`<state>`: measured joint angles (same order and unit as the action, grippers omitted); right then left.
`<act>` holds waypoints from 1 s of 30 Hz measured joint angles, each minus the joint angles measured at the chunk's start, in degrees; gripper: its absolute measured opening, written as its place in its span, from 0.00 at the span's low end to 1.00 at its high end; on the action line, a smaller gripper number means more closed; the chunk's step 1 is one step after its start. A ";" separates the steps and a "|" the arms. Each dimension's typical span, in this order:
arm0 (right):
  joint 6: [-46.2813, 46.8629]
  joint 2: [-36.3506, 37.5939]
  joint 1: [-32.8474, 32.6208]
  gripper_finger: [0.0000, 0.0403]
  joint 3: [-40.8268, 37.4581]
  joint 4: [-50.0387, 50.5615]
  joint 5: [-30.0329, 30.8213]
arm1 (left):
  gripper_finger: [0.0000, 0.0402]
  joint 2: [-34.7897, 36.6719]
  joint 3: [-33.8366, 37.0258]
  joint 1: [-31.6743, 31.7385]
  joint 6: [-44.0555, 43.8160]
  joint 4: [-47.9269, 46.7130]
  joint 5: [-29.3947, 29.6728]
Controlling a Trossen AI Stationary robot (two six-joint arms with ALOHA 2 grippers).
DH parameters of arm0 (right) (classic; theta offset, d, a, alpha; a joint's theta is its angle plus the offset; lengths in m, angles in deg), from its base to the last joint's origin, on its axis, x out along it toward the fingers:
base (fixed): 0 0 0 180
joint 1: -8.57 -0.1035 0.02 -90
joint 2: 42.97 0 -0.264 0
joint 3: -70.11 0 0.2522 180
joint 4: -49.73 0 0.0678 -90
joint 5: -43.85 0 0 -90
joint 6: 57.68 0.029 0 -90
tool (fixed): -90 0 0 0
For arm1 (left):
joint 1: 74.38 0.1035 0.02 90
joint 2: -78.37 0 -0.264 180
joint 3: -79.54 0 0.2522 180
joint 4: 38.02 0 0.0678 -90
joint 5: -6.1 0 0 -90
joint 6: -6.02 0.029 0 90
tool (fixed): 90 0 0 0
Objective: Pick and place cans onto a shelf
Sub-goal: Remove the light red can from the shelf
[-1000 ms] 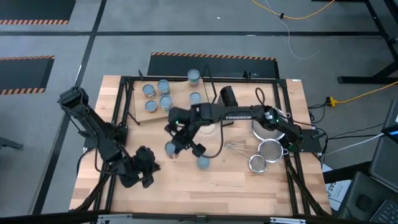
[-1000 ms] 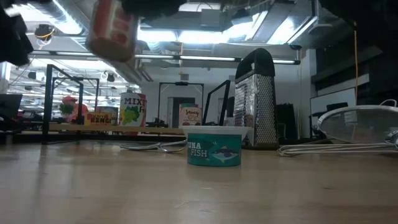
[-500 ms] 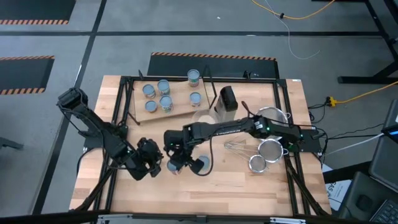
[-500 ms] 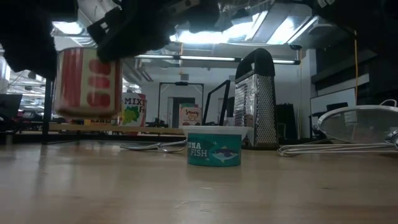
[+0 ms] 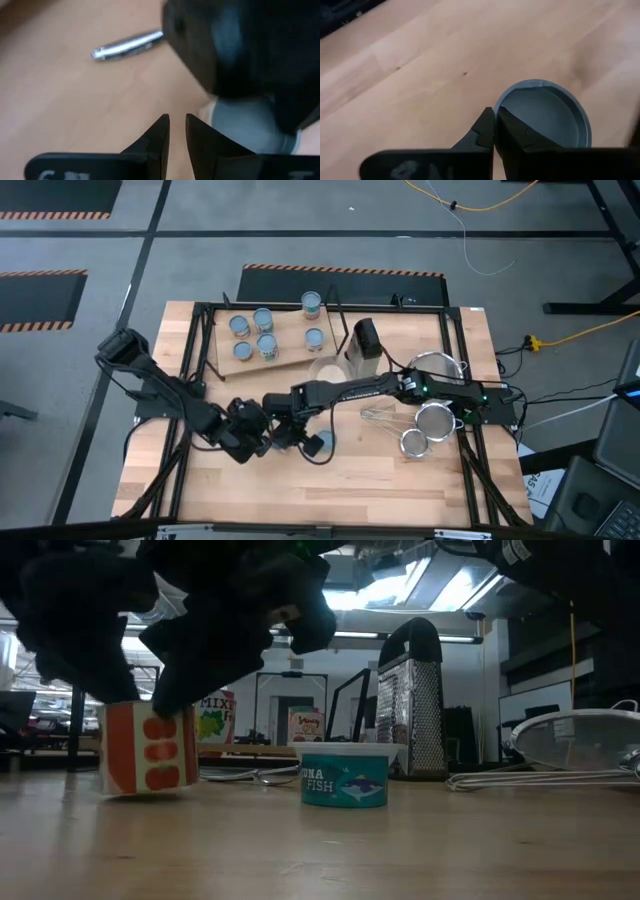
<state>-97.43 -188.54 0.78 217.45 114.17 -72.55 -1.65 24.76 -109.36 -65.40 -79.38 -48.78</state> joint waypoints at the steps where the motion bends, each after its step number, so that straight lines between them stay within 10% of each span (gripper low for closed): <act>1: 0.02 0.00 0.02 0.04 0.00 0.00 0.25 | 0.14 -0.47 0.00 0.17 0.02 0.04 -0.94; 30: 0.64 0.00 0.00 0.20 0.02 0.16 0.48 | 0.14 -1.37 0.00 -0.03 1.51 0.18 -7.70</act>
<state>-96.79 -188.54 0.78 217.47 114.32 -72.07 -3.01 24.76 -109.38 -63.89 -79.19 -56.48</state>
